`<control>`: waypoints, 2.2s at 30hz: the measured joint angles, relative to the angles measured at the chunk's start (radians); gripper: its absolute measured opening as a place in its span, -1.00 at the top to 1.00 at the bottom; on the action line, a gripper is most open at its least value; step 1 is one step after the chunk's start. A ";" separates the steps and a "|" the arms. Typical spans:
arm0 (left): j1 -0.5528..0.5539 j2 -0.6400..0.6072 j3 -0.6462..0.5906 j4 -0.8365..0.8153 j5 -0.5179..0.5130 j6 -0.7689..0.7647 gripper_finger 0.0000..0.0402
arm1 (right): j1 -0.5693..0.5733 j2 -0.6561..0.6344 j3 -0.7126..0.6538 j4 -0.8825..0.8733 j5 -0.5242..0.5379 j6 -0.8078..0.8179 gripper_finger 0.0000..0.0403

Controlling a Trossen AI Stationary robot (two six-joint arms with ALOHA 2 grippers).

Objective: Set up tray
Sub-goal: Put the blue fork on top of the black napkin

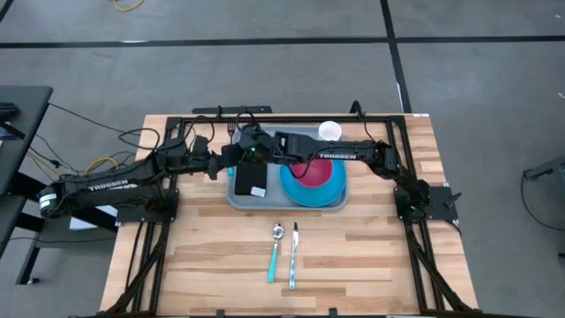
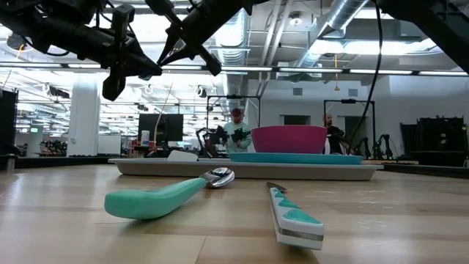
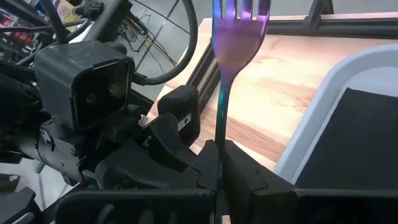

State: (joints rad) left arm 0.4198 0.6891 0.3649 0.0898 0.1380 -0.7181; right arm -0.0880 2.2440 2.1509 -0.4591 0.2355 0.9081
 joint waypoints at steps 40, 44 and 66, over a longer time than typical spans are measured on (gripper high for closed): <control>-0.007 0.615 0.000 0.243 0.019 -0.432 1.00 | 0.203 -0.458 0.000 -0.705 0.319 -0.212 0.67; -0.006 0.676 0.000 0.269 0.022 -0.467 1.00 | 0.218 -0.456 0.000 -0.747 0.320 -0.212 0.67; 0.028 0.705 0.000 0.189 -0.012 -0.523 0.95 | 0.236 -0.456 0.000 -0.730 0.343 -0.289 0.67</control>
State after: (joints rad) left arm 0.4477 1.3937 0.3649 0.2787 0.1257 -1.2415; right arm 0.1482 1.7882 2.1509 -1.1894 0.5785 0.6195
